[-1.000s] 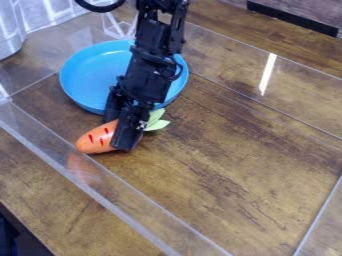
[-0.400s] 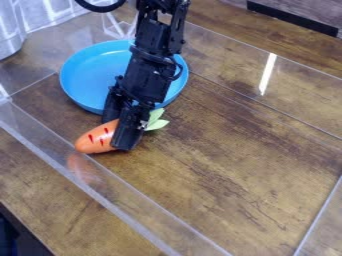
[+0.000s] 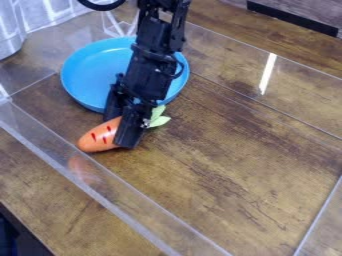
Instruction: Put the carrot in the blue tray
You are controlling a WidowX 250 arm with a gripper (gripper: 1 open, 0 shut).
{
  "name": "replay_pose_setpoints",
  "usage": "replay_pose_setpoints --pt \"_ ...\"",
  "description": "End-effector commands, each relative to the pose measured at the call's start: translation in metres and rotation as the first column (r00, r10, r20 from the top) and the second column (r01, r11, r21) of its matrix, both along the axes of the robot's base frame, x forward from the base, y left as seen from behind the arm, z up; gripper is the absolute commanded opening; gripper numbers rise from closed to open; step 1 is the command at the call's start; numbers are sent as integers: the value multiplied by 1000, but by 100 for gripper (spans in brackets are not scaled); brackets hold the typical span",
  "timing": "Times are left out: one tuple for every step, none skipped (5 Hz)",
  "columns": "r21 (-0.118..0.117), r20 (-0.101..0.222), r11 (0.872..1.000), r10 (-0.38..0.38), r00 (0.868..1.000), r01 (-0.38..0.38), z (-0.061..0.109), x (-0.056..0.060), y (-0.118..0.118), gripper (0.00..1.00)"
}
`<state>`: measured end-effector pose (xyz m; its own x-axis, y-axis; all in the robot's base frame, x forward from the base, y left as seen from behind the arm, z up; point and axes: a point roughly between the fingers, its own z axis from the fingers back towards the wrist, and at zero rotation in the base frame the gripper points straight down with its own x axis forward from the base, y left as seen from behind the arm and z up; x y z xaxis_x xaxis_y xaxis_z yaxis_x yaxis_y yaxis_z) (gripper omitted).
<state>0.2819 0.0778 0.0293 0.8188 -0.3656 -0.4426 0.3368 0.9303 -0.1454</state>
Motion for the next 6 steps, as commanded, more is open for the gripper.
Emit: replay_pose_setpoints --pt "21 71 1000 14 997 -15 23 11 5 0" --pt "21 72 1000 18 997 -19 26 13 4 0" --pt "17 77 1000 24 997 -25 29 16 3 0" --pt "10 82 999 30 996 -31 31 18 2 0" --pt "3 86 999 33 996 -34 33 20 0 0" --pt "-6 92 999 33 995 -33 37 22 -2 0"
